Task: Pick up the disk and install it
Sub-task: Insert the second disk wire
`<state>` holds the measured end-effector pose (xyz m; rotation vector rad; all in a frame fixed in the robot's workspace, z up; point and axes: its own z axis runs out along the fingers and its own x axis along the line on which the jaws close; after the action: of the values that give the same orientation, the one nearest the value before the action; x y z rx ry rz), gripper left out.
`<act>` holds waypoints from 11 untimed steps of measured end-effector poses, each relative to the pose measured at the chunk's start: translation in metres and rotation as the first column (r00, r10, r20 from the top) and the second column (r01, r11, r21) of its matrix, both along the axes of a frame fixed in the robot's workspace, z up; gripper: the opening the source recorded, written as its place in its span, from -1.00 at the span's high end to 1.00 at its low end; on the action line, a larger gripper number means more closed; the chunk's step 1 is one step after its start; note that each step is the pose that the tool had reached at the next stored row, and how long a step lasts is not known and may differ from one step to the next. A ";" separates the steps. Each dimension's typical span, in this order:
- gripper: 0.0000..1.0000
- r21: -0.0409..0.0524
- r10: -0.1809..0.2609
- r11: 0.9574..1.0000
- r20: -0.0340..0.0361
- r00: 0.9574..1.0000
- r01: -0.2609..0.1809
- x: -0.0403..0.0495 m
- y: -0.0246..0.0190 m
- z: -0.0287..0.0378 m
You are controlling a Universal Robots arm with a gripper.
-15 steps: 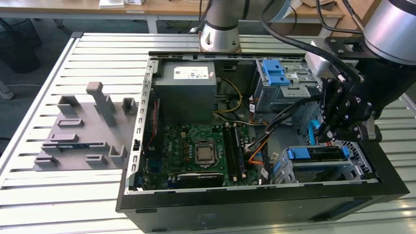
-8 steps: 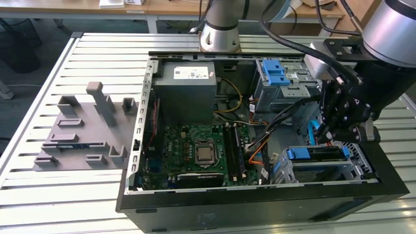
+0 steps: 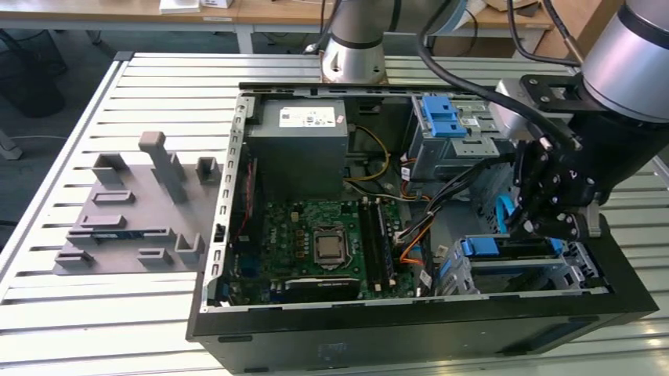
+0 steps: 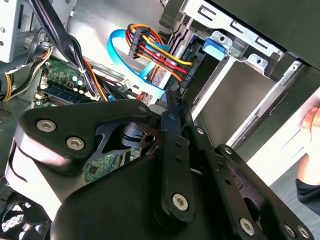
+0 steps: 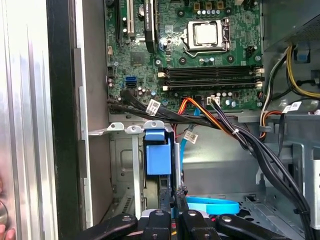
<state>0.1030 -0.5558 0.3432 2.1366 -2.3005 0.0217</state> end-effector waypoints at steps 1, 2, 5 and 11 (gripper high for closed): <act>0.69 0.000 -0.003 1.000 0.000 1.000 0.003 0.0000 -0.0001 -0.0008; 0.69 0.000 -0.004 1.000 0.000 1.000 0.004 0.0000 -0.0001 -0.0016; 0.69 0.000 -0.005 1.000 0.000 1.000 0.005 0.0000 0.0000 -0.0037; 0.69 0.000 -0.005 1.000 0.000 1.000 0.005 0.0001 -0.0004 -0.0054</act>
<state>0.1030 -0.5562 0.3378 2.1315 -2.3056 0.0213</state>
